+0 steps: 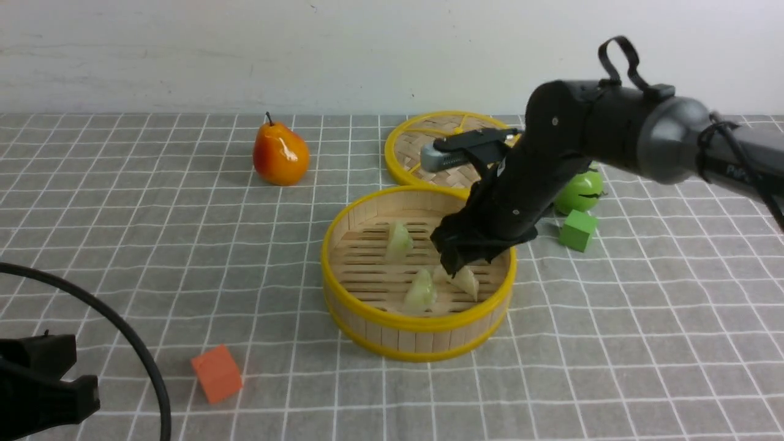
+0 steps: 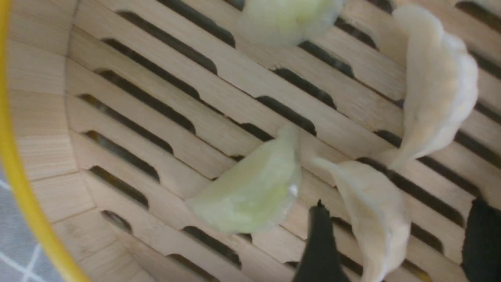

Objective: Put the dumplings into the steamer on the table with the grey tablecloth.

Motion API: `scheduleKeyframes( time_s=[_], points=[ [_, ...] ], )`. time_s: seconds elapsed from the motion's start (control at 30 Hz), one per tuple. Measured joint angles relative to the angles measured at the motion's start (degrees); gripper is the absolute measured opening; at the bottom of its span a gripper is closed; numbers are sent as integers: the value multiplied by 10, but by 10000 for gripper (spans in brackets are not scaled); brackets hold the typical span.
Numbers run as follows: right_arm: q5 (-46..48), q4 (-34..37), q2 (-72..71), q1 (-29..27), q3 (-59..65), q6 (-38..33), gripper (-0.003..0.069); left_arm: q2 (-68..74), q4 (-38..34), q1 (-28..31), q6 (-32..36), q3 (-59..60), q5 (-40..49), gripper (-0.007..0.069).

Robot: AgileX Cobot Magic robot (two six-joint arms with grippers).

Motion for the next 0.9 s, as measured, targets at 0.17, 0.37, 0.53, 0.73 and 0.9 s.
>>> scheduleKeyframes(
  time_s=[0.17,0.37,0.53,0.73,0.9],
  points=[
    [24,-60,-127,0,-28,5,356,0,0,0,0,0,-1,81],
    [25,-182,-326,-1,35,54,62,0,0,0,0,0,-1,86],
    [-96,-195,-502,-1,242,94,-20,0,0,0,0,0,-1,92],
    [-474,-209,-690,-1,617,99,-20,0,0,0,0,0,-1,96],
    [-742,-214,-792,-1,841,99,-18,0,0,0,0,0,-1,102]
  ],
)
